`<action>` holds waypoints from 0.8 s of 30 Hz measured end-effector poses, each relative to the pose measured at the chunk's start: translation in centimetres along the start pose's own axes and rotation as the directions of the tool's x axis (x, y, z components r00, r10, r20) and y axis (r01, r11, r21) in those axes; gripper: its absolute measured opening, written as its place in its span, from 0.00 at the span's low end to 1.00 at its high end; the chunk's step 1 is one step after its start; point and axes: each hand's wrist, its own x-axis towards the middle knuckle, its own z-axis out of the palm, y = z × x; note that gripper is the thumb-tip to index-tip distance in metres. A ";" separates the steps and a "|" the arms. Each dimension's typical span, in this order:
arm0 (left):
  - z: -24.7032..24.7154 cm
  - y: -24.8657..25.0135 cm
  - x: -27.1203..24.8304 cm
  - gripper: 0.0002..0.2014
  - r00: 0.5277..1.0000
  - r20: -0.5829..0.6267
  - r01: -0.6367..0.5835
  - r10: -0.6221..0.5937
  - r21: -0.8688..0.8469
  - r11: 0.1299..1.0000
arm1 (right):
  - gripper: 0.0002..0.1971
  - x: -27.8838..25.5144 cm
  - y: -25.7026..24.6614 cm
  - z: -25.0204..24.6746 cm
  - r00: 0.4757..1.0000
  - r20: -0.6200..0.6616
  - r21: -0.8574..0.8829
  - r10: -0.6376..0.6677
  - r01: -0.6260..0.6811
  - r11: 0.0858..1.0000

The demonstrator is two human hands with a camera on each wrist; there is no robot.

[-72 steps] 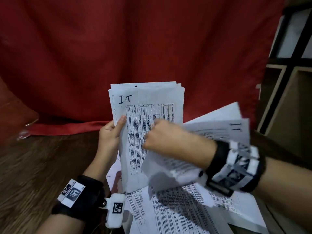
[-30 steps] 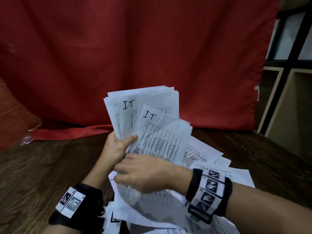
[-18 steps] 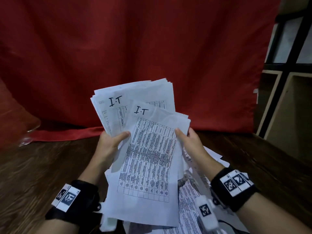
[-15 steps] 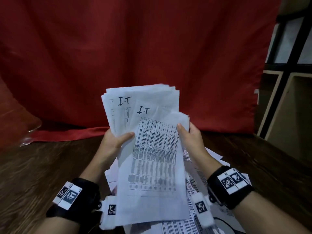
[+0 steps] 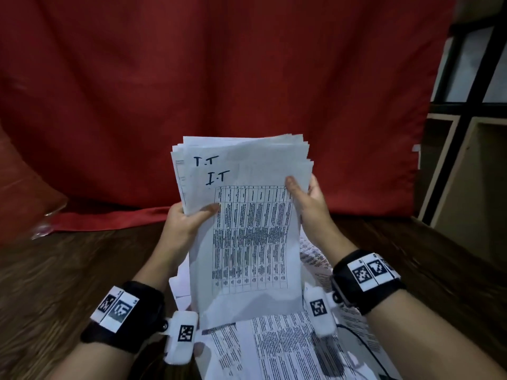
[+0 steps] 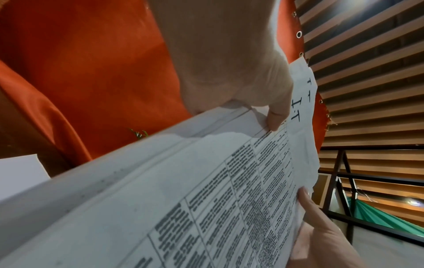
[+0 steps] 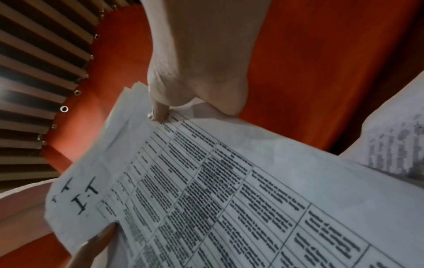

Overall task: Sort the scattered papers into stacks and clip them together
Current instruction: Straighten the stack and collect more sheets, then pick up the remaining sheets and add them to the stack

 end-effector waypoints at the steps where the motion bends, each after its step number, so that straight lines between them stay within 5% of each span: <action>1: 0.0 0.0 0.1 0.07 1.000 -0.006 -0.014 0.014 -0.008 1.000 | 0.33 -0.1 -0.2 0.0 1.000 0.016 -0.008 0.009 -0.009 1.000; 7: -0.3 0.4 0.6 0.33 0.996 -0.038 -0.087 0.085 -0.039 0.995 | 0.15 -1.1 -0.9 0.1 0.998 0.032 -0.008 -0.057 0.058 0.998; 14: -0.1 2.2 1.1 0.29 0.993 -0.006 -0.120 0.120 -0.071 0.990 | 0.21 -1.4 -1.9 0.8 0.987 0.138 0.023 -0.076 0.073 0.997; 16: 0.3 2.5 1.1 0.22 0.995 -0.001 -0.102 0.102 -0.060 0.993 | 0.20 -1.5 -1.9 1.3 0.989 0.127 0.040 -0.074 0.069 0.997; 20: 1.4 3.5 1.2 0.09 0.977 -0.123 -0.173 0.174 0.014 0.985 | 0.10 -1.7 -2.2 1.8 0.980 0.012 -0.009 -0.199 0.199 0.980; 24: 2.1 3.1 0.7 0.09 0.948 -0.195 -0.238 0.250 0.086 0.967 | 0.08 -2.2 -2.2 2.1 0.975 -0.007 -0.020 -0.223 0.223 0.975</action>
